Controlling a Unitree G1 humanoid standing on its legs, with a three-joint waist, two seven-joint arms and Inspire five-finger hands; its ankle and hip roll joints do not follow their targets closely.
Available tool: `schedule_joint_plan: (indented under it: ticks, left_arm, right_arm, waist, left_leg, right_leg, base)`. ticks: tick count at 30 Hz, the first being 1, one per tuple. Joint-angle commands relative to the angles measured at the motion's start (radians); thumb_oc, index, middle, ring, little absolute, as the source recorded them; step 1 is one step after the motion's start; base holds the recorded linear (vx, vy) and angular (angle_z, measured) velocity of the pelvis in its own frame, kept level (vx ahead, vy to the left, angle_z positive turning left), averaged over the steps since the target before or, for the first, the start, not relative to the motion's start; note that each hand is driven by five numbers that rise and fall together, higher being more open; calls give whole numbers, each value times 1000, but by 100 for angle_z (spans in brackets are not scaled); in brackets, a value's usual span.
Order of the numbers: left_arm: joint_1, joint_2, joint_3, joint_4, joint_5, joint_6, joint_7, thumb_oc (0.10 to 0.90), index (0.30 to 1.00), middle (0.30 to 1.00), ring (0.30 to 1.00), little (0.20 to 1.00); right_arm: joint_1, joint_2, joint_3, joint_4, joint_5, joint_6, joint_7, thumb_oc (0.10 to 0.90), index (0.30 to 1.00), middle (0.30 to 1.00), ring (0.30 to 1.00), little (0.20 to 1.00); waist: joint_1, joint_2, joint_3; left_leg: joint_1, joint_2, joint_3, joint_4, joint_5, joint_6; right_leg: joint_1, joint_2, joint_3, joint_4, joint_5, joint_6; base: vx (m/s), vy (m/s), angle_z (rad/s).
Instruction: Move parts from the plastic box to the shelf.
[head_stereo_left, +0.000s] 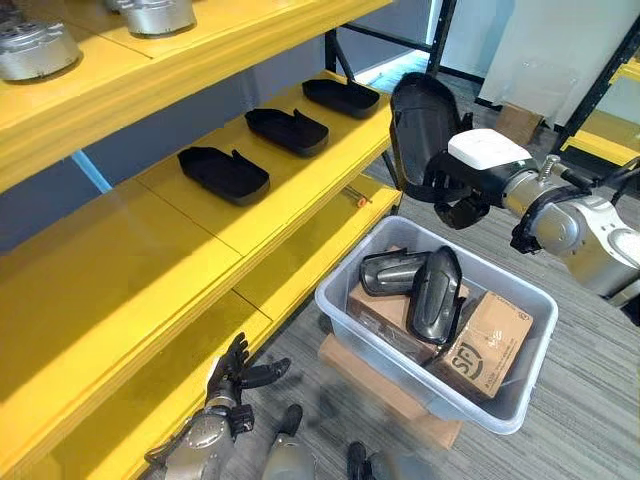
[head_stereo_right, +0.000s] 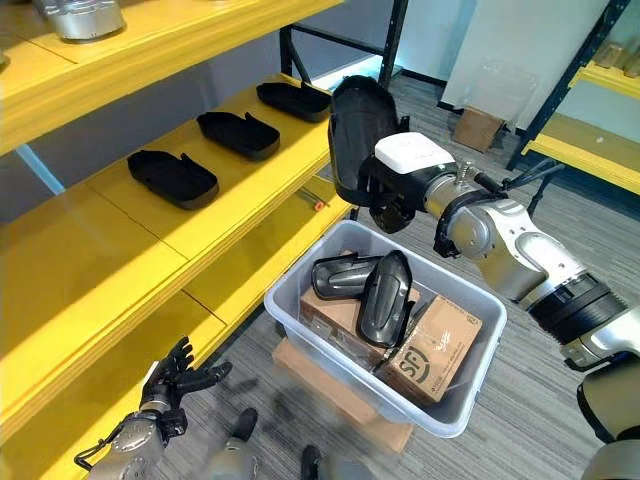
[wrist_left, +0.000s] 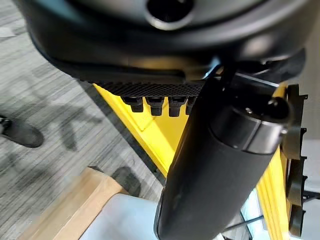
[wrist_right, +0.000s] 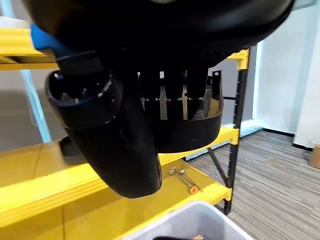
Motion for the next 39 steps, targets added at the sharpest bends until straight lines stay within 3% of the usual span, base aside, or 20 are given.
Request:
schedule_joint_plan:
  ticks: [1, 4, 6, 11, 13, 14, 16, 18, 24, 30, 39]
  left_arm:
    - [-77, 84, 26, -58, -18, -81, 2, 900, 1000, 1000, 1000, 1000]
    - [-72, 85, 24, -74, -19, -84, -8, 900, 1000, 1000, 1000, 1000]
    - [-74, 84, 20, -77, -17, -81, -10, 900, 1000, 1000, 1000, 1000]
    - [-98, 63, -9, -69, -18, -78, -23, 900, 1000, 1000, 1000, 1000]
    - [-107, 60, -18, -74, -24, -75, -23, 900, 1000, 1000, 1000, 1000]
    - [-100, 55, -23, -81, -18, -71, -36, 900, 1000, 1000, 1000, 1000]
    - [-100, 51, -26, -78, -14, -69, -39, 900, 1000, 1000, 1000, 1000]
    - [-95, 55, -31, -75, 5, -66, -52, 900, 1000, 1000, 1000, 1000]
    - [-94, 65, -26, -69, 21, -64, -50, 900, 1000, 1000, 1000, 1000]
    - [-86, 66, -9, -75, 33, -65, -46, 900, 1000, 1000, 1000, 1000]
    - [-70, 60, 11, -84, 31, -68, -37, 900, 1000, 1000, 1000, 1000]
  right_arm:
    - [-195, -36, -97, -52, 19, -24, -101, 400, 300, 300, 300, 300]
    - [-188, -39, -103, -56, -2, -27, -109, 400, 300, 300, 300, 300]
    - [-174, -41, -116, -57, -3, -28, -109, 400, 300, 300, 300, 300]
    - [-83, -81, -195, -52, -8, -25, -119, 400, 300, 300, 300, 300]
    - [-45, -100, -232, -64, -15, -21, -121, 400, 300, 300, 300, 300]
    - [-24, -104, -253, -62, -19, -16, -113, 400, 300, 300, 300, 300]
    - [2, -105, -277, -65, -17, -17, -115, 400, 300, 300, 300, 300]
    - [85, -90, -347, -76, -8, -21, -109, 400, 300, 300, 300, 300]
    - [152, -63, -402, -81, -24, -18, -102, 400, 300, 300, 300, 300]
    - [180, -24, -408, -79, -36, -12, -89, 400, 300, 300, 300, 300]
    - [172, 23, -382, -54, -43, -7, -83, 400, 300, 300, 300, 300]
  waist:
    - [-25, -83, -33]
    - [-35, -91, -43]
    - [-44, -90, -52]
    - [-104, -58, -93]
    - [-117, -35, -103]
    - [-118, -16, -111]
    - [-117, -18, -111]
    - [-103, -23, -111]
    - [-80, -41, -127]
    - [-56, -63, -140]
    - [-35, -82, -156]
  left_leg:
    - [-10, 22, 337, 102, -67, -31]
    - [43, 51, 377, 162, -116, -42]
    - [65, 69, 390, 167, -114, -43]
    - [186, 203, 483, 91, -57, -67]
    - [206, 236, 512, 41, -31, -82]
    - [196, 216, 504, -2, -60, -86]
    - [197, 206, 515, -6, -92, -85]
    - [209, 166, 508, -37, -130, -78]
    - [215, 111, 504, -70, -160, -63]
    - [204, 74, 501, -82, -176, -51]
    - [198, 53, 510, -82, -188, -47]
  right_leg:
    - [115, -181, -10, -203, 2, 166]
    - [97, -214, -49, -220, 22, 172]
    - [92, -221, -70, -219, 24, 171]
    - [58, -279, -207, -146, -4, 173]
    - [35, -310, -247, -102, -11, 178]
    - [34, -329, -262, -86, -8, 191]
    - [45, -346, -264, -76, -13, 196]
    - [70, -391, -288, -67, 7, 217]
    - [105, -445, -322, -121, 69, 263]
    - [120, -473, -333, -168, 113, 292]
    - [145, -472, -331, -251, 155, 311]
  base:
    - [-433, -190, 109]
    - [-223, -55, 118]
    - [-64, 17, 70]
    - [-54, 110, 113]
    - [-13, 216, 123]
    - [30, 185, 78]
    - [75, 164, 62]
    - [113, 254, 70]
    - [57, 144, 40]
    - [27, 106, 2]
    - [24, 37, 5]
